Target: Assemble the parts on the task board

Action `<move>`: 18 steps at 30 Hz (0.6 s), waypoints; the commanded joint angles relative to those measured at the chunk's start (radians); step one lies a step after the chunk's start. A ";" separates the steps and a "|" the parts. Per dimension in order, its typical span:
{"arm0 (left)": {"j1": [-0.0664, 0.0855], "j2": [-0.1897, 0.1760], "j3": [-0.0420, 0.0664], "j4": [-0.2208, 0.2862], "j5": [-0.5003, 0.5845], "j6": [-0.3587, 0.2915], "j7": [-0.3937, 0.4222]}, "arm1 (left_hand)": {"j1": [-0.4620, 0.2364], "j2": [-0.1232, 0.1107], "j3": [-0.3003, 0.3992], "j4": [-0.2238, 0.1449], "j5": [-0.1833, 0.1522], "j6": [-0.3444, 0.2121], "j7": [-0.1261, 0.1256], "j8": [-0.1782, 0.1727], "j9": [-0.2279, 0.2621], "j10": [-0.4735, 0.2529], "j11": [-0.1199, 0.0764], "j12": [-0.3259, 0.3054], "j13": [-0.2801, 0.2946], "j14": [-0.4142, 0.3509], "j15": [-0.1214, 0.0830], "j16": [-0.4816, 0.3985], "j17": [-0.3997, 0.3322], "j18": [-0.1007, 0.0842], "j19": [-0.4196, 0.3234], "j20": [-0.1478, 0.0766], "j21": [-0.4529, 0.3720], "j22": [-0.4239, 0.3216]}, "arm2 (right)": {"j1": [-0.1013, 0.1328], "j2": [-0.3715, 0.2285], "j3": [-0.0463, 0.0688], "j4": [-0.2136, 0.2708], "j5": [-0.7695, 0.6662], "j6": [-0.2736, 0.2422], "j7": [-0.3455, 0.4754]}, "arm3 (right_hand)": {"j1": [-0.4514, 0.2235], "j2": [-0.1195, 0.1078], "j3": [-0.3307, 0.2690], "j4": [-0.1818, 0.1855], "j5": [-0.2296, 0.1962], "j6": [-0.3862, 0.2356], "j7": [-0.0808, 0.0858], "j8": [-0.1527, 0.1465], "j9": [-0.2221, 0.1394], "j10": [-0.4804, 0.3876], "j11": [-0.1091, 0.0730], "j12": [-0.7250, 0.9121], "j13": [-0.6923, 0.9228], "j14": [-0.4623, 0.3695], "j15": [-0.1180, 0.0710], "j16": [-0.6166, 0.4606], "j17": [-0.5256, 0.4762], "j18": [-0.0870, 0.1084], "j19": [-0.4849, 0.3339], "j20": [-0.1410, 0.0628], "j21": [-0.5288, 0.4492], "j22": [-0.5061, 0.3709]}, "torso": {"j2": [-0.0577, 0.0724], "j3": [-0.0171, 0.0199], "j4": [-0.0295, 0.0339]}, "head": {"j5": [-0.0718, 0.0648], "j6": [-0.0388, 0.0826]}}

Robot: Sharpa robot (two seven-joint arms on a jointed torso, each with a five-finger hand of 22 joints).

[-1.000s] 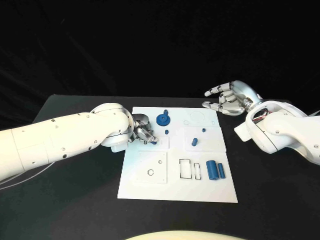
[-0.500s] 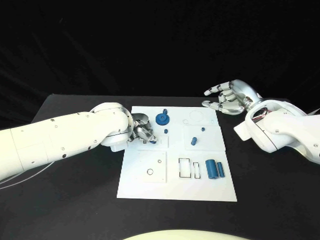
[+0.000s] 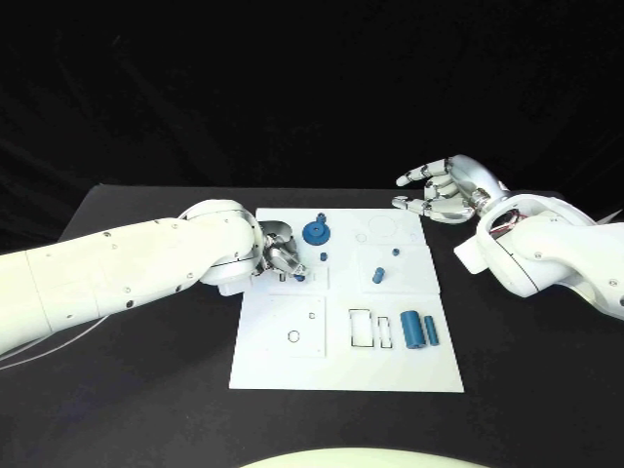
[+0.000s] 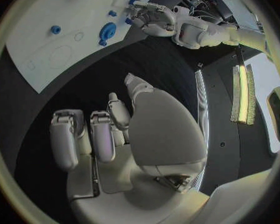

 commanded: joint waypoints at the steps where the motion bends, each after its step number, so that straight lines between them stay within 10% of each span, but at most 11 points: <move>1: -0.001 0.009 -0.001 -0.001 0.003 0.017 0.006 | -0.006 0.008 0.174 -0.171 0.001 0.018 -0.014 0.003 0.000 0.006 -0.001 0.005 0.001 0.104 -0.005 0.004 0.263 -0.019 0.008 0.000 0.005 0.000 | 0.000 0.000 0.000 0.002 -0.009 0.006 0.004 | -0.013 -0.001 0.001 0.004 0.003 -0.006 -0.002 0.007 -0.002 -0.002 -0.002 -0.003 -0.001 0.081 0.004 -0.005 0.165 0.015 0.064 0.006 -0.002 0.204 | 0.001 -0.0005 0.0003 | -0.002 -0.001; 18: -0.002 0.021 -0.005 -0.018 0.001 0.044 0.004 | -0.030 0.030 0.158 -0.161 -0.020 0.028 -0.021 0.006 0.009 0.017 -0.007 0.011 0.011 0.104 -0.010 0.004 0.263 -0.021 0.014 -0.005 0.008 0.009 | 0.000 0.000 0.000 0.001 -0.008 0.012 0.006 | -0.013 -0.001 0.001 0.004 0.003 -0.006 -0.002 0.007 -0.002 -0.002 -0.002 -0.003 -0.001 0.081 0.004 -0.005 0.165 0.015 0.064 0.006 -0.002 0.204 | -0.001 -0.0010 0.0015 | -0.005 -0.010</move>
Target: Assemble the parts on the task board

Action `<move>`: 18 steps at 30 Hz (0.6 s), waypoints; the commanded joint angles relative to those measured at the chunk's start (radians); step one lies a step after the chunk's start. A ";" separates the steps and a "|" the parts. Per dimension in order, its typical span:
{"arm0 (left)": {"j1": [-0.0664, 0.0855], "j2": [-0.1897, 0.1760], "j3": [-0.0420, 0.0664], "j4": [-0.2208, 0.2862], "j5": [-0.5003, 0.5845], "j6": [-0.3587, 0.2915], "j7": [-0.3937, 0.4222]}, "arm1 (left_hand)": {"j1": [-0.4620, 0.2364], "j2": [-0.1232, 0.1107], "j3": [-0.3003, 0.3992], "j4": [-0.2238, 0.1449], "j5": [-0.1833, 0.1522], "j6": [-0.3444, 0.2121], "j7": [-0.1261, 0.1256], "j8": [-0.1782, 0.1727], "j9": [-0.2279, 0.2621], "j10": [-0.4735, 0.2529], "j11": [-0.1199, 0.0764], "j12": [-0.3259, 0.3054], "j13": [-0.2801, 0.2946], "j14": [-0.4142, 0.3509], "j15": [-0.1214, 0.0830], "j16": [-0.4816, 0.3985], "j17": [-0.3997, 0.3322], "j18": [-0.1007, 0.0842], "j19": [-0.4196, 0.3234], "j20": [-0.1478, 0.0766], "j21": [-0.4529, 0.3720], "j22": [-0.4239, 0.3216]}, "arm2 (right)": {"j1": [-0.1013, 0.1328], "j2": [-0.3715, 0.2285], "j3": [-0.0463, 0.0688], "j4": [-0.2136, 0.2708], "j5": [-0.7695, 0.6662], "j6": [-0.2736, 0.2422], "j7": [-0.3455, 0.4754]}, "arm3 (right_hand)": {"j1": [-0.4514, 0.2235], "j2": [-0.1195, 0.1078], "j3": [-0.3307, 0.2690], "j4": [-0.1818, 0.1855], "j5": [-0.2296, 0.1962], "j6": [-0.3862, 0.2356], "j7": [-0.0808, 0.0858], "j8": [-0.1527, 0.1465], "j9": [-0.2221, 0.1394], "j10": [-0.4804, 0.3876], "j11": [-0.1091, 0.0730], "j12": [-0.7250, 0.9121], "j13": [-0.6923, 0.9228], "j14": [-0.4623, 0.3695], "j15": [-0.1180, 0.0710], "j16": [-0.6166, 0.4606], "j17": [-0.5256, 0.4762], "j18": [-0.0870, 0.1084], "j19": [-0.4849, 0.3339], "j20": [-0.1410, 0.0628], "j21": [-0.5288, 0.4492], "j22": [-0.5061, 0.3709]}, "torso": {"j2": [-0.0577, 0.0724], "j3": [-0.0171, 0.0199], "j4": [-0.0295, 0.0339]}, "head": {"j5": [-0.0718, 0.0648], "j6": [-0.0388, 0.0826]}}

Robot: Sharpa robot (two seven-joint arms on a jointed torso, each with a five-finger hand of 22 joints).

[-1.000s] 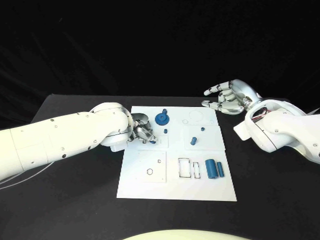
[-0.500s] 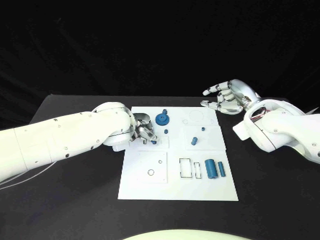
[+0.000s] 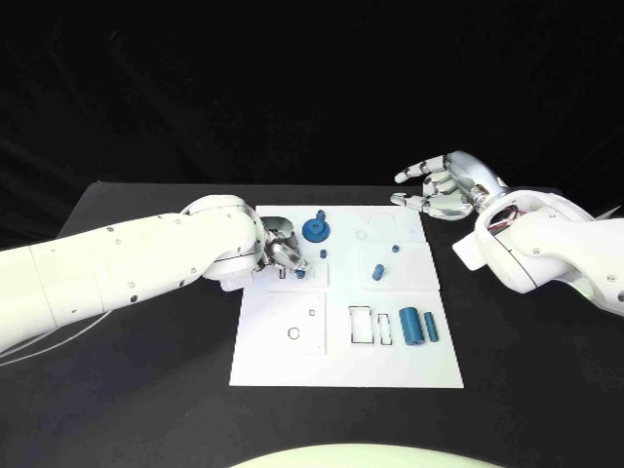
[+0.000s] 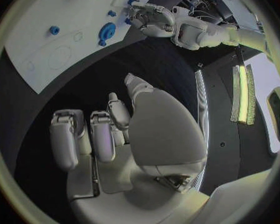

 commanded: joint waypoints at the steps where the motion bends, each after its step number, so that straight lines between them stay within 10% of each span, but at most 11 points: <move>1: -0.004 0.003 -0.005 0.001 0.001 0.036 0.003 | -0.002 0.015 0.152 -0.158 -0.007 0.016 -0.015 0.002 0.003 0.013 -0.001 0.008 0.007 0.105 -0.010 0.004 0.263 -0.021 0.011 -0.002 0.005 0.005 | -0.001 -0.001 0.000 0.001 -0.008 0.011 0.006 | -0.013 -0.001 0.001 0.004 0.002 -0.006 -0.002 0.007 -0.001 -0.002 -0.002 -0.003 -0.001 0.081 0.004 -0.005 0.166 0.015 0.064 0.006 -0.002 0.204 | -0.001 -0.0004 0.0008 | 0.000 -0.002; 18: -0.005 -0.002 -0.006 -0.002 0.010 0.037 0.002 | -0.006 0.023 0.135 -0.161 -0.002 0.031 -0.023 0.005 0.009 0.027 -0.008 0.017 0.021 0.105 -0.015 0.004 0.263 -0.023 0.018 -0.006 0.009 0.016 | -0.001 -0.001 0.000 0.000 -0.008 0.013 0.007 | -0.013 -0.001 0.001 0.004 0.002 -0.006 -0.002 0.007 -0.001 -0.002 -0.002 -0.003 -0.001 0.081 0.004 -0.005 0.166 0.015 0.064 0.006 -0.002 0.204 | -0.001 -0.0005 0.0008 | 0.001 -0.004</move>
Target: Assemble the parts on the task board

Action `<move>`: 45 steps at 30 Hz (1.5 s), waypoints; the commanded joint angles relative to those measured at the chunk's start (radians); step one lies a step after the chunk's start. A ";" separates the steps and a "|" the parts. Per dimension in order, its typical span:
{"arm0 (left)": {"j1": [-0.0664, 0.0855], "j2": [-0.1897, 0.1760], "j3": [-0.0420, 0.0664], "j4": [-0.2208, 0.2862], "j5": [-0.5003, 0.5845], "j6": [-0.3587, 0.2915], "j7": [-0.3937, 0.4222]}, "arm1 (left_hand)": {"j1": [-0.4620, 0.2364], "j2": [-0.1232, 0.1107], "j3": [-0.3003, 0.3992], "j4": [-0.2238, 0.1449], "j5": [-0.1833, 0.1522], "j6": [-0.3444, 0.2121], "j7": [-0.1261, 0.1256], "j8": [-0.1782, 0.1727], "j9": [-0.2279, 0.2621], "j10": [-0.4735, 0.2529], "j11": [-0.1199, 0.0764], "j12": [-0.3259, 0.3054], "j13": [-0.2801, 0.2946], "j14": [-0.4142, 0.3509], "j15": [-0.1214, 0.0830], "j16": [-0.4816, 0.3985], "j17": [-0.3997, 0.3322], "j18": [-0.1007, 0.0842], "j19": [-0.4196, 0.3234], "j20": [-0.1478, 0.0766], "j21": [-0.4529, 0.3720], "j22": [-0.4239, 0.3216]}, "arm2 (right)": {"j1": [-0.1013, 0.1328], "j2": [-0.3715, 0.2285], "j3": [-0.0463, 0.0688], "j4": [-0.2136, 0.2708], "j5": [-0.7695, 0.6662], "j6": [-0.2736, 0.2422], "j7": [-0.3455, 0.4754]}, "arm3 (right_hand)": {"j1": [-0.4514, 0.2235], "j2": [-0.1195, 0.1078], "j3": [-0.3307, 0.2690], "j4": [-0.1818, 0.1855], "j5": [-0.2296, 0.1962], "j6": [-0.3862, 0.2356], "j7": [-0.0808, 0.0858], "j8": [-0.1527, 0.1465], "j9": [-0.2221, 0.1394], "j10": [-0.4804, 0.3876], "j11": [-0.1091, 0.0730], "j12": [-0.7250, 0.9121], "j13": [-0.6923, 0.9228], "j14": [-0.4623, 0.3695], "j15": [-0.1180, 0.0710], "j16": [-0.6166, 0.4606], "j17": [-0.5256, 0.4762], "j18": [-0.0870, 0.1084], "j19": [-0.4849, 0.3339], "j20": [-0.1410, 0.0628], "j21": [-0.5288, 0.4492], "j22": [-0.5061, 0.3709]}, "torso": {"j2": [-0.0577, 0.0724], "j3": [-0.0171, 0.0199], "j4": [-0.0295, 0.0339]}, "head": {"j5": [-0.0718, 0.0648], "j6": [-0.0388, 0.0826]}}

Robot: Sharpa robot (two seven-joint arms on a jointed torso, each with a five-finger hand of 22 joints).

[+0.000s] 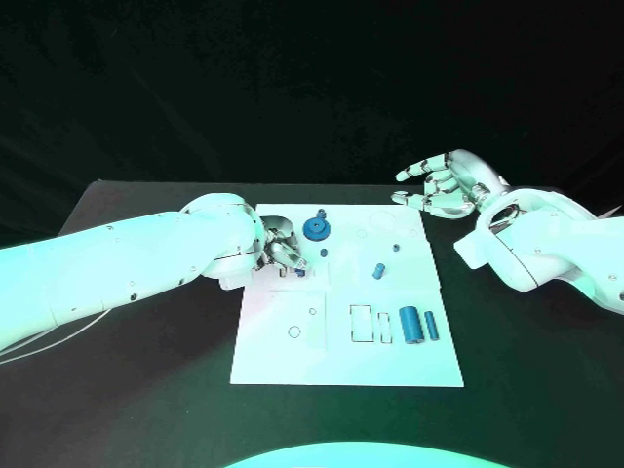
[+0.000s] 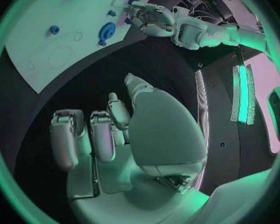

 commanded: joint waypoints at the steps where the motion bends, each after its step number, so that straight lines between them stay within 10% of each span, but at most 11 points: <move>1: -0.005 0.000 -0.004 0.000 0.013 0.025 -0.001 | 0.007 0.012 0.145 -0.153 0.004 0.030 -0.022 0.007 0.002 0.006 -0.001 0.004 0.002 0.104 -0.009 0.004 0.263 -0.007 0.006 -0.002 0.005 0.002 | -0.001 0.001 0.000 0.000 -0.008 0.013 0.007 | -0.013 -0.001 0.001 0.004 0.002 -0.006 -0.002 0.007 -0.001 -0.003 -0.002 -0.003 -0.001 0.081 0.004 -0.005 0.166 0.015 0.064 0.006 -0.002 0.204 | 0.000 0.0001 -0.0002 | 0.000 0.002; 45: -0.005 0.000 -0.004 -0.013 0.048 0.029 -0.007 | -0.009 0.009 0.140 -0.166 0.036 0.050 -0.029 0.010 0.017 0.028 -0.007 0.016 0.020 0.104 -0.015 0.004 0.263 -0.011 0.018 -0.009 0.012 0.020 | -0.002 0.003 0.000 -0.002 -0.008 0.014 0.011 | -0.014 -0.002 0.003 0.005 0.003 -0.006 -0.002 0.008 -0.002 -0.003 -0.003 -0.003 -0.002 0.080 0.004 -0.007 0.163 0.015 0.063 0.005 -0.004 0.202 | 0.001 0.0016 -0.0007 | -0.002 0.002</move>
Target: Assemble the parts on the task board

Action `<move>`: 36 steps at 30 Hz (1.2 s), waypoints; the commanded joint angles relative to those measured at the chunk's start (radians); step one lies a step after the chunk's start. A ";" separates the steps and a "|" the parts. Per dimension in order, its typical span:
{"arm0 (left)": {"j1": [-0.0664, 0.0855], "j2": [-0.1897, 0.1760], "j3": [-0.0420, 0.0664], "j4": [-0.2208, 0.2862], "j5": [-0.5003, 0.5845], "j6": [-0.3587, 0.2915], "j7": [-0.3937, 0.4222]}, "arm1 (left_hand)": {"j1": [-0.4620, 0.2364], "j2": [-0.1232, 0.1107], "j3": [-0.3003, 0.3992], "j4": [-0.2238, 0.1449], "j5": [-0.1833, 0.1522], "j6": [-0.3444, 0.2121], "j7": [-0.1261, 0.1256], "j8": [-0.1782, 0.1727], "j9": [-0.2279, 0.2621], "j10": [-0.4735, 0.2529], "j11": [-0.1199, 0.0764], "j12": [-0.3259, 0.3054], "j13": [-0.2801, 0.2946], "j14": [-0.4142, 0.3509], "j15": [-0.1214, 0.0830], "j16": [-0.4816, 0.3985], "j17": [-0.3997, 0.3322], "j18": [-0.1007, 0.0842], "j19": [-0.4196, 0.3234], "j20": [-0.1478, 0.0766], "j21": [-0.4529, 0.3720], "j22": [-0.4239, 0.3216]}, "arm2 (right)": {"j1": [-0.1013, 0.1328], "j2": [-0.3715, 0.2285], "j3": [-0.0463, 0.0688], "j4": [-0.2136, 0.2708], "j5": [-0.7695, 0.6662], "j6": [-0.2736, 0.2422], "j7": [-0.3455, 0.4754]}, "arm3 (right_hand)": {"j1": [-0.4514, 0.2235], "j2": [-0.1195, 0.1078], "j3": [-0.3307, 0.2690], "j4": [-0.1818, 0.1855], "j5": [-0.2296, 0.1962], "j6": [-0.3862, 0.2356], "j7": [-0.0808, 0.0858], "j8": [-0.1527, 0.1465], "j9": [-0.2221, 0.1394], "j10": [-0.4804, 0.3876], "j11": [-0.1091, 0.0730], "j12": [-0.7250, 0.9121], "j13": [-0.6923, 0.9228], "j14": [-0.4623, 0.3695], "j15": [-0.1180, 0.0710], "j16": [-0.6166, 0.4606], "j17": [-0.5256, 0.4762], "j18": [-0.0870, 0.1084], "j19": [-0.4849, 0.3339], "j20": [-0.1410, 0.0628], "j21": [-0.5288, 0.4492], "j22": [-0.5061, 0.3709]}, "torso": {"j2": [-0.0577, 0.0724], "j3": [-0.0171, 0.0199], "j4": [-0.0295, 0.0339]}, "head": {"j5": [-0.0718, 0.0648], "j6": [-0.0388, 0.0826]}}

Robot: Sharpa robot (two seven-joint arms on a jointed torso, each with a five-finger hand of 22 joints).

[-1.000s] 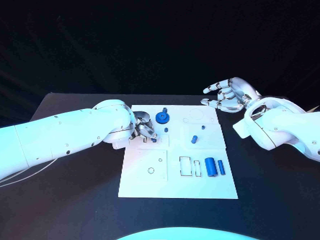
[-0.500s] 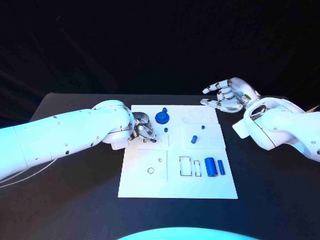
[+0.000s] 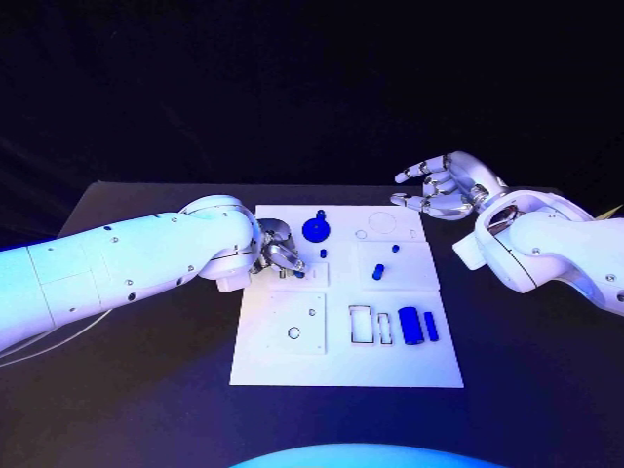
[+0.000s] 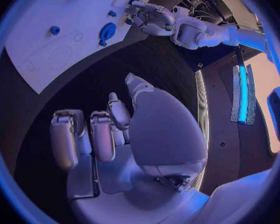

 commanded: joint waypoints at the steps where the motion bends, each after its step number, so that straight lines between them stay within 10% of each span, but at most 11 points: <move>1: -0.003 0.003 -0.002 -0.002 0.006 0.018 -0.005 | -0.014 0.000 0.145 -0.152 -0.003 0.023 -0.018 0.004 0.003 0.007 -0.001 -0.001 -0.003 0.104 -0.008 0.004 0.263 -0.012 0.007 0.002 0.004 0.001 | -0.001 0.000 0.000 0.001 -0.008 0.013 0.009 | -0.009 0.003 0.003 0.005 0.003 -0.006 -0.002 0.004 -0.001 -0.003 -0.003 -0.003 -0.001 0.080 0.004 -0.007 0.164 0.015 0.063 0.005 -0.004 0.203 | 0.000 0.0002 -0.0003 | -0.001 -0.001; 36: -0.003 0.011 -0.003 -0.010 -0.018 0.015 -0.005 | -0.046 -0.021 -0.168 0.008 -0.056 0.054 -0.028 -0.028 0.025 0.008 -0.007 -0.003 0.006 0.104 -0.014 0.004 0.263 -0.012 0.010 -0.004 0.000 0.006 | -0.001 -0.004 0.000 0.008 -0.005 0.014 0.024 | -0.012 0.001 0.004 0.008 0.002 -0.007 -0.002 0.006 -0.003 -0.004 -0.003 -0.004 -0.003 0.080 0.003 -0.007 0.163 0.015 0.063 0.005 -0.005 0.203 | 0.000 -0.0005 -0.0003 | -0.004 -0.006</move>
